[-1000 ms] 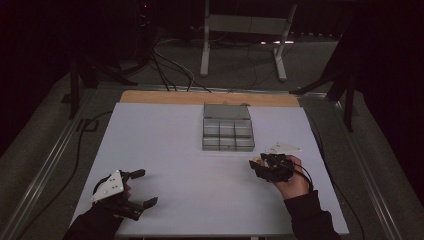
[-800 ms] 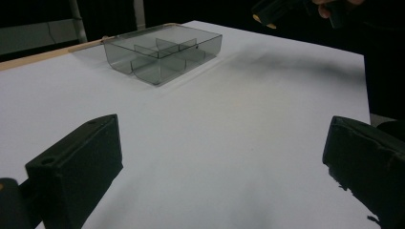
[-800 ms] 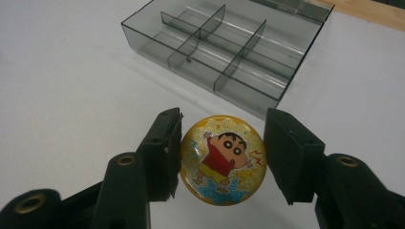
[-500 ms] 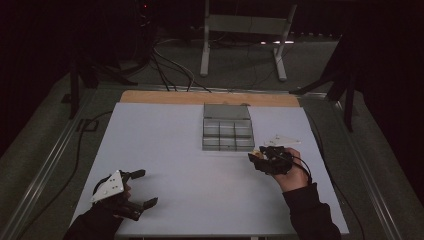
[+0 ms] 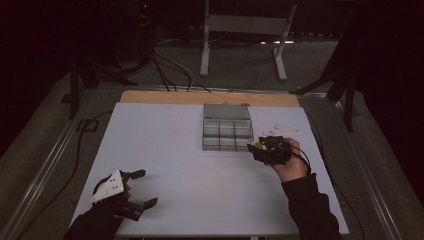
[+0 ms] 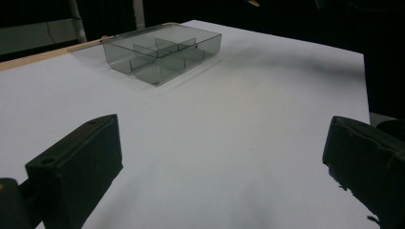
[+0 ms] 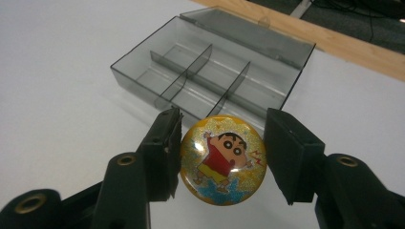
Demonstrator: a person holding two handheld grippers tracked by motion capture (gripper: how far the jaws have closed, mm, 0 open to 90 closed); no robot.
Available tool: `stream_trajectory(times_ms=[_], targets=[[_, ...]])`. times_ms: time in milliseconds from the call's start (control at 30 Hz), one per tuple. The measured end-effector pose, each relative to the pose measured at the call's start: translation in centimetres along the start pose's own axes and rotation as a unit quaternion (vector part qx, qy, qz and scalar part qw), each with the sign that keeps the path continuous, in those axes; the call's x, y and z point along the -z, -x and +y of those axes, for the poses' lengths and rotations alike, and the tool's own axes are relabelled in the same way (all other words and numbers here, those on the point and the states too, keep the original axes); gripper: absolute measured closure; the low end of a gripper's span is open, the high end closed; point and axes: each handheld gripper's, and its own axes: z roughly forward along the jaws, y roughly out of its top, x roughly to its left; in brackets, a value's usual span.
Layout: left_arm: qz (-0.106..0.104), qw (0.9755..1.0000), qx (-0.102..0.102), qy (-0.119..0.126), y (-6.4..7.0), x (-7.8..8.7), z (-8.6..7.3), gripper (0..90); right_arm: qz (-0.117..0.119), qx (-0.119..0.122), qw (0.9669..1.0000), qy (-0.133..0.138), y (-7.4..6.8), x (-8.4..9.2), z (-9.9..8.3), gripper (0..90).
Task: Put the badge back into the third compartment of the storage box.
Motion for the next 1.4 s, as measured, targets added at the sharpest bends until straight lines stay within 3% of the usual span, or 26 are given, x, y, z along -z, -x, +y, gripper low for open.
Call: stream_trajectory(times_ms=[800,1400], targets=[[0.001,1.0,0.002,0.0,0.0,0.1,0.0,0.2,-0.017,-0.003,0.9998,0.007,2.3,-0.6,3.8,47.7],[0.0,1.0,0.003,0.0,0.0,0.1,0.0,0.1,-0.021,-0.007,0.9997,-0.003,3.2,-3.3,5.9,47.7]])
